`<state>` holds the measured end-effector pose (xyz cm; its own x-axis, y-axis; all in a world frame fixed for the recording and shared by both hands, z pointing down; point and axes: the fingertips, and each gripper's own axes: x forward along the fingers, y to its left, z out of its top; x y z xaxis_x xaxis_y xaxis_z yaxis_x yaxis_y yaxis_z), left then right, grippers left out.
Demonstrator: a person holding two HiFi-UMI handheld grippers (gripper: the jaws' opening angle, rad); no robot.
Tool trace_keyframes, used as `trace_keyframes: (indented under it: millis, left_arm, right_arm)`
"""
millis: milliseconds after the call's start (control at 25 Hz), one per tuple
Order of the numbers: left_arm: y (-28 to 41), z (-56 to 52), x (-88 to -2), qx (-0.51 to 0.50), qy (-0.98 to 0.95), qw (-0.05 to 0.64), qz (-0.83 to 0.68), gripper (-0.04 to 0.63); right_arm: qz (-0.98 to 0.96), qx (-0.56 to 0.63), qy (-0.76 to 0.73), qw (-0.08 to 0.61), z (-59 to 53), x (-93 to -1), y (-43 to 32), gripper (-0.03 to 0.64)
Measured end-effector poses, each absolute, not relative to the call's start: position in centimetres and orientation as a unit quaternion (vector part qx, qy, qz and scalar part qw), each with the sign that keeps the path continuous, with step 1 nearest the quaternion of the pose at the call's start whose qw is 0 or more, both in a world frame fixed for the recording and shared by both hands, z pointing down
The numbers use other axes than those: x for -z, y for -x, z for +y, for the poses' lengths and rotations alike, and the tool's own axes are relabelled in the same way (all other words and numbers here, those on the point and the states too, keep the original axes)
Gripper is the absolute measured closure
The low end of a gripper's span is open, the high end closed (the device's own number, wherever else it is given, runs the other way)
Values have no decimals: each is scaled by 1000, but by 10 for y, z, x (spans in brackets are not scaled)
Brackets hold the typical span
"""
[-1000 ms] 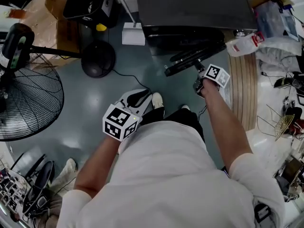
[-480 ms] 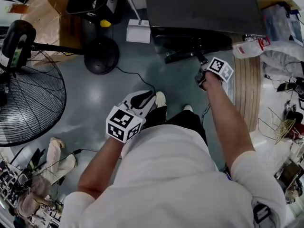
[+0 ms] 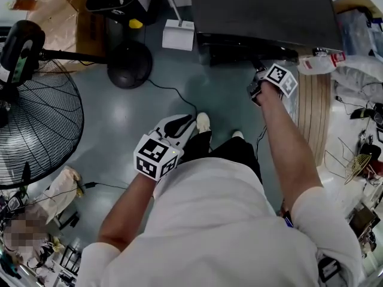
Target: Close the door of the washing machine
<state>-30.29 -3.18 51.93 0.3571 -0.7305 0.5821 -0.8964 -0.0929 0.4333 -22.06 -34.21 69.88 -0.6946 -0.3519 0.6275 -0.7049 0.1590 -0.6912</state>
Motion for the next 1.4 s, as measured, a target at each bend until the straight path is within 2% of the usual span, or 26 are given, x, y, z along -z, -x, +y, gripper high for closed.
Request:
trace_keyframes:
  millis: [560,960,1400]
  left_arm:
    - [289,-31,-524,-111,-732,381,-553,528]
    - [266,-26,-515,-111,-733,368,-561,528]
    - [192,-52,-488,-102,-750,337,-561,528]
  right_arm:
    - [-735,-558,-357,148,-347,-699,225,530]
    - [-766,-535,-314,166,-337,-681,222,512]
    - [-845,-385,-233,287,-298,-637,161,535]
